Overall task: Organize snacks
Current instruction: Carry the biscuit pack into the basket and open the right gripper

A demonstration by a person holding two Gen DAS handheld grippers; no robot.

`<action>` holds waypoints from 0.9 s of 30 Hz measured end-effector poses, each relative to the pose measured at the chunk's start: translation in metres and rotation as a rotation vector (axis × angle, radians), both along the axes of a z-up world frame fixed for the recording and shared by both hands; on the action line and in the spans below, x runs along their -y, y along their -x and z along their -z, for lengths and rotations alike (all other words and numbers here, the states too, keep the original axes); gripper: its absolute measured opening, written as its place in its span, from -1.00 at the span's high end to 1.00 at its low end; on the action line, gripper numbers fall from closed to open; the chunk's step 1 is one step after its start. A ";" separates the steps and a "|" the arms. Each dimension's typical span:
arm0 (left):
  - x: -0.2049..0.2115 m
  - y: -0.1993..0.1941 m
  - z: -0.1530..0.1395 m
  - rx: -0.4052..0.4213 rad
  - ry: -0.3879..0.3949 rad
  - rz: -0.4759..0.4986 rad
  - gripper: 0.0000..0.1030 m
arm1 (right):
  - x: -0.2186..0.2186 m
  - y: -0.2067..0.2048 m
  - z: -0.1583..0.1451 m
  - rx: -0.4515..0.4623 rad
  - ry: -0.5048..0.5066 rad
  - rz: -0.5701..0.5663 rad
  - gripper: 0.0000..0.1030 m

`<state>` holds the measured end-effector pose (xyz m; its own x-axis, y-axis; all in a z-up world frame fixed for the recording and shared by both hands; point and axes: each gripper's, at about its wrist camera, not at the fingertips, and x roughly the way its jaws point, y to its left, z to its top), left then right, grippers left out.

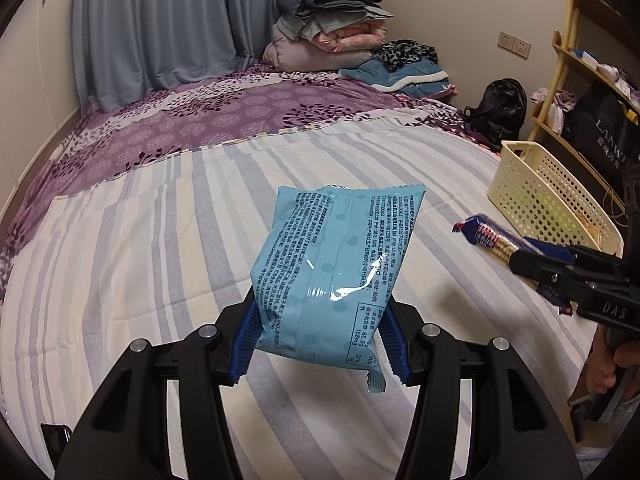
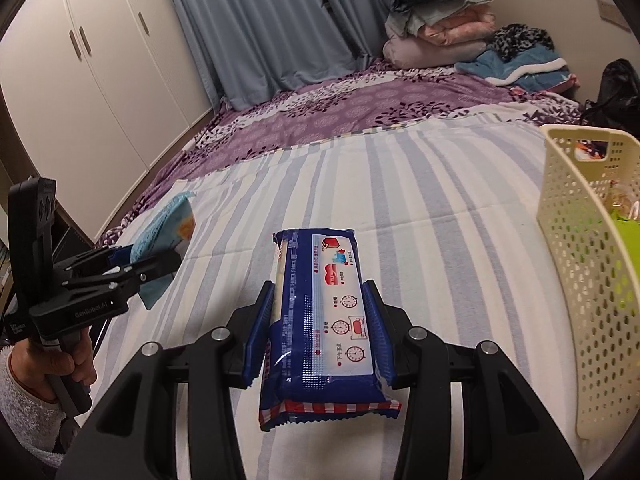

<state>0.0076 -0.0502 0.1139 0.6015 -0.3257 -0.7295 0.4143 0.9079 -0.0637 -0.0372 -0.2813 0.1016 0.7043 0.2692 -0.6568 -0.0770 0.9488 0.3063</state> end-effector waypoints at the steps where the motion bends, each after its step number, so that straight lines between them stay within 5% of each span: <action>1: 0.003 0.001 -0.001 0.002 -0.002 0.008 -0.07 | 0.004 0.002 -0.002 0.007 -0.001 0.010 0.14; 27: 0.100 0.024 -0.014 0.023 -0.069 0.210 -0.07 | 0.158 0.057 -0.017 0.106 0.080 0.415 0.14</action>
<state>-0.0163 -0.1504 0.1276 0.5424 -0.3956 -0.7411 0.5957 0.8031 0.0073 -0.0937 -0.4394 0.1190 0.8066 -0.1002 -0.5825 0.2893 0.9264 0.2412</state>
